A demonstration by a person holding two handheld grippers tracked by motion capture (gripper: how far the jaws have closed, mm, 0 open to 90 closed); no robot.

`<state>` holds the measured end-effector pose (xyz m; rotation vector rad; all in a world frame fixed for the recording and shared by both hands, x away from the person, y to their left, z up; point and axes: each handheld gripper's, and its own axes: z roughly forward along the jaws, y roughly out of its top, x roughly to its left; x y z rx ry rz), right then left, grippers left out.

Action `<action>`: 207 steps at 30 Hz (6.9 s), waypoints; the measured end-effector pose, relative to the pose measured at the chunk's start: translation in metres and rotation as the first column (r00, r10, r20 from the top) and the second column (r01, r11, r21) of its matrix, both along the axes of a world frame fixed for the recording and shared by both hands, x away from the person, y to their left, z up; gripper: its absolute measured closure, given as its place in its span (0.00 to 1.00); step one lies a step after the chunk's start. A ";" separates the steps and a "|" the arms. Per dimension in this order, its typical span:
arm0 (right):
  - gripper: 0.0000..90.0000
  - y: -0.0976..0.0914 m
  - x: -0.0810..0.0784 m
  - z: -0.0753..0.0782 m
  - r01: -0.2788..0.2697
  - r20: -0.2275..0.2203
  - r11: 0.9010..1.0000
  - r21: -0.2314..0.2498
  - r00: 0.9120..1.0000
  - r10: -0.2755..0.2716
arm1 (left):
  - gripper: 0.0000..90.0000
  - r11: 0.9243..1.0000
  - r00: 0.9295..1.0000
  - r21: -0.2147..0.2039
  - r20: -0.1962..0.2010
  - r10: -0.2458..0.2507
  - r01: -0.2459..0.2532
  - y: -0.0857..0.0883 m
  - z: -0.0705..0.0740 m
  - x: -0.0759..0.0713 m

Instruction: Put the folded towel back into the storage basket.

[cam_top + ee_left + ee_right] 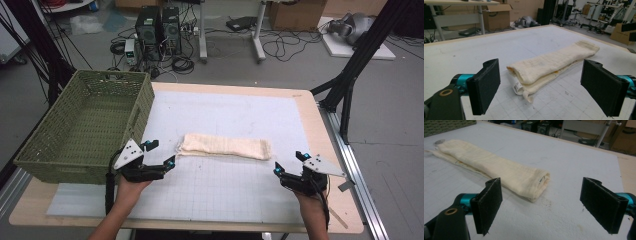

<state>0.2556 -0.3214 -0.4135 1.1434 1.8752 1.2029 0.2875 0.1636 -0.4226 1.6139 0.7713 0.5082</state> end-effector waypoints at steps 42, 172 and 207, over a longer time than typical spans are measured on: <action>0.19 -0.001 0.001 0.000 -0.008 -0.007 1.000 0.014 1.000 0.008 | 0.19 0.999 0.999 0.005 -0.012 -0.050 0.050 -0.010 0.003 0.000; 0.17 0.004 0.037 -0.010 0.004 -0.135 0.999 0.043 0.991 0.002 | 0.88 0.978 0.961 0.159 -0.260 -0.091 0.135 -0.064 0.006 0.084; 0.72 0.029 0.087 -0.037 -0.085 -0.341 0.996 0.020 0.936 0.087 | 0.88 0.977 0.965 0.157 -0.240 -0.103 0.143 -0.059 -0.007 0.070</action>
